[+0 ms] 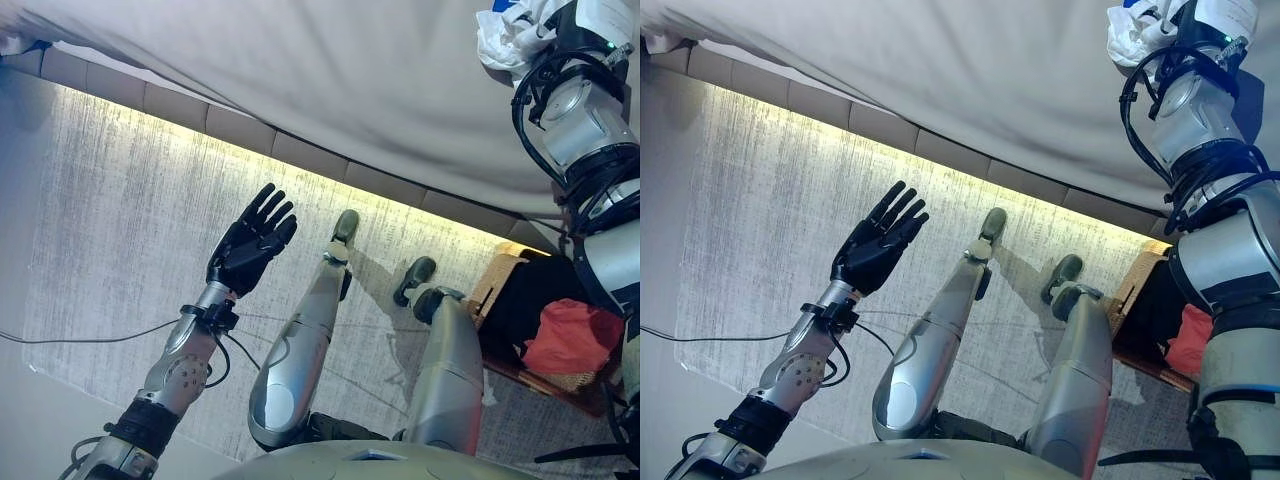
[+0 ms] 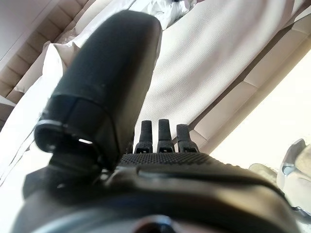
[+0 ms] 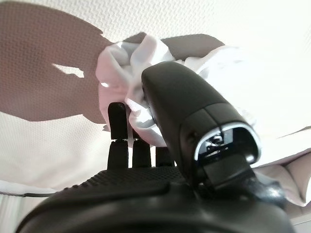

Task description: Pick up the clothes from the bed and place them into the basket

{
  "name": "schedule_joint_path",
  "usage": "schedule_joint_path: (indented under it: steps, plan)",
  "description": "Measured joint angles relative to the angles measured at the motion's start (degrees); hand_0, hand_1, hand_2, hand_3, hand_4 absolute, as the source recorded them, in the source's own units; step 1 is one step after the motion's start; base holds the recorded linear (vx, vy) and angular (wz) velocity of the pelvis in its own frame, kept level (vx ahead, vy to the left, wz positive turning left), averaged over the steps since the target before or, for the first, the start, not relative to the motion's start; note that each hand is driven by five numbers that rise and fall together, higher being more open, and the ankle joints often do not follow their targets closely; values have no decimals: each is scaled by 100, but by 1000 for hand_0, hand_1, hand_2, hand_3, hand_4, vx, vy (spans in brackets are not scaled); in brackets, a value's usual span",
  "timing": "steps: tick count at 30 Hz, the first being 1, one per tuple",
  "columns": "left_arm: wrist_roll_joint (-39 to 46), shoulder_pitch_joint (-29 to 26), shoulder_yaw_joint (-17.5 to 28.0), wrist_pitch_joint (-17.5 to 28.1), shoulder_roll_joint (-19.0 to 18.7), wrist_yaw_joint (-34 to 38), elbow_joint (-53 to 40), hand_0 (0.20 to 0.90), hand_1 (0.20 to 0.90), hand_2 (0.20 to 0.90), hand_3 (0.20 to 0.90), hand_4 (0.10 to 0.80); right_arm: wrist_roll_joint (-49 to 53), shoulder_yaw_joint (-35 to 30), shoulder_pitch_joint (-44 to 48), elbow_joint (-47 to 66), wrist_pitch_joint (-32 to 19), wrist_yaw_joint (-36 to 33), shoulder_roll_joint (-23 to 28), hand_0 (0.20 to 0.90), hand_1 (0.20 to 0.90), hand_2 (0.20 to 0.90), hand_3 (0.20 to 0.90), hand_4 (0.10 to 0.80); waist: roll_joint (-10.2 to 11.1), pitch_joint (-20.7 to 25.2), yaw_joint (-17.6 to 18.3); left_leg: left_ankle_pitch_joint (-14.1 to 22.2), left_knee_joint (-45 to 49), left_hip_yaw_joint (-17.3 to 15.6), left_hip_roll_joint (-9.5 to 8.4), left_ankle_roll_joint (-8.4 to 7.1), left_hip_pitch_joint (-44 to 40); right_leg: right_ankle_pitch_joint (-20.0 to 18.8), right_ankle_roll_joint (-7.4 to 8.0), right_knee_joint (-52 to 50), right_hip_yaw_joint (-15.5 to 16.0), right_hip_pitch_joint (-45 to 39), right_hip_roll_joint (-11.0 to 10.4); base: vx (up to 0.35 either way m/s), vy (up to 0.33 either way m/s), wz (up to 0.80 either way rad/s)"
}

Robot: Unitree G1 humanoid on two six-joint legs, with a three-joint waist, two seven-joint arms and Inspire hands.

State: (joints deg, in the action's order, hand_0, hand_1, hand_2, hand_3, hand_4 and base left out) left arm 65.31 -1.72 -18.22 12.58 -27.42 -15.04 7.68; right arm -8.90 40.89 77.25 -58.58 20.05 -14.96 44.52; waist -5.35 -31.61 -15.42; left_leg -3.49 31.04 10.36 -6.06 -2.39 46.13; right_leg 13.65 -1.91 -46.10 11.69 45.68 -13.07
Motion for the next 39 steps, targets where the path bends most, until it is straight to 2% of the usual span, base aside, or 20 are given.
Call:
schedule_joint_path:
  steps: [5,7,8,11,12,13,15,17,19,21,22,23,25,27,31,36,39]
  plan:
    - [57,-4,-4,5,14,-10,43,900,900,900,900,800,-70,0,-593,81,-260,61,-3,300,300,300,200,100,8,-5,38,173,29,-252,17,198,-708,-36,22,196,-152,-717,4,-22,67,-17]
    - [56,1,-3,5,15,-8,45,900,900,900,900,800,-112,-1,-790,199,-328,106,15,300,300,300,200,100,13,-8,107,215,-65,-320,23,224,-1030,-36,24,351,-198,-1030,13,-59,53,-21]
    - [55,-21,-6,5,19,-10,68,900,900,900,900,800,-133,-3,-991,351,-409,151,55,300,300,300,200,100,23,-11,183,191,-218,-340,30,216,-1341,-118,155,549,-193,-1345,29,-58,74,-13]
    - [52,-158,-4,1,80,-40,247,900,900,900,900,800,-132,-251,-1325,618,-631,152,154,300,300,300,200,100,46,-25,326,195,-741,-459,125,249,-2022,-221,184,1142,-288,-1984,128,34,72,-32]
    - [46,-175,1,1,101,-37,318,900,900,900,900,800,-131,-322,-1451,718,-706,151,197,300,300,300,200,100,65,-36,375,146,-926,-536,144,276,-2299,-333,269,1337,-351,-2221,167,60,63,-38]
    - [38,-192,15,1,109,-35,336,900,900,900,900,800,-128,-442,-1542,810,-753,158,207,300,300,300,200,100,74,-36,443,150,-1057,-584,176,271,-2477,-378,264,1522,-392,-2393,173,70,62,-44]
    - [-62,-117,36,-29,124,16,400,900,900,900,900,800,-121,-691,-1857,1271,-885,172,373,300,300,300,200,100,157,-3,602,74,-1605,-757,273,280,-3044,-508,362,2136,-462,-2900,273,76,62,-50]
    - [-191,-165,53,-159,123,133,438,900,900,900,900,800,-71,-928,-1931,1433,-997,199,559,300,300,300,200,100,253,29,770,44,-1920,-897,307,314,-3347,-654,416,2518,-523,-3172,297,105,60,-39]
    - [-381,-197,61,-423,117,289,454,900,900,900,900,800,-2,-1552,-2224,1661,-1058,305,747,300,300,300,200,100,343,88,914,-76,-2260,-1012,301,351,-3763,-923,554,2917,-662,-3558,370,74,45,-33]
    - [-610,-155,123,-602,105,421,493,900,900,900,900,800,2,-1809,-2458,1701,-1144,349,801,300,300,300,200,100,498,353,1048,-53,-2439,-1127,317,349,-3864,-994,596,3169,-731,-3623,386,81,45,-32]
    - [-799,-235,125,-754,84,501,665,900,900,900,900,800,3,-1883,-2578,1789,-1150,434,872,300,300,300,200,100,563,420,1115,-115,-2568,-1196,338,376,-4033,-1164,675,3351,-798,-3800,431,91,26,-36]
    - [-933,-322,122,-931,72,579,868,900,900,900,900,800,2,-1924,-2636,1869,-1154,525,913,300,300,300,200,100,591,430,1216,-116,-2666,-1274,380,376,-4251,-1282,682,3576,-815,-4031,469,137,25,-44]
    - [-1193,-286,122,-1280,-3,680,972,900,900,900,900,800,-5,-2577,-3325,2293,-1312,677,948,300,300,300,200,100,704,741,1407,-113,-2939,-1356,395,371,-4521,-1374,723,4063,-899,-4371,511,96,11,-28]
    - [-1351,-246,121,-1428,9,719,981,900,900,900,900,800,-8,-2933,-3908,2452,-1402,678,950,300,300,300,200,100,759,969,1538,-114,-3155,-1446,419,371,-4774,-1498,730,4432,-957,-4649,558,21,2,-21]
    - [-1479,-236,142,-1495,154,712,1159,900,900,900,900,800,-9,-3138,-4765,2556,-1390,690,934,300,300,300,200,100,740,1415,1779,-115,-3570,-1556,450,369,-5150,-1613,740,4967,-1023,-5011,607,-37,-4,-21]
    - [-1720,-373,241,-1559,442,663,1658,900,900,900,900,800,100,-3383,-5352,2779,-1385,957,781,300,300,300,200,100,740,1441,2171,-112,-3607,-1874,533,367,-5305,-1732,742,5130,-1400,-5072,707,-58,-6,-35]
    - [-1879,-346,226,-1657,551,622,1726,900,900,900,900,800,123,-3403,-5623,2865,-1379,1102,610,300,300,300,200,100,743,1443,2339,-48,-3610,-2049,630,299,-5415,-1738,735,5130,-1601,-5081,790,-13,-22,-39]
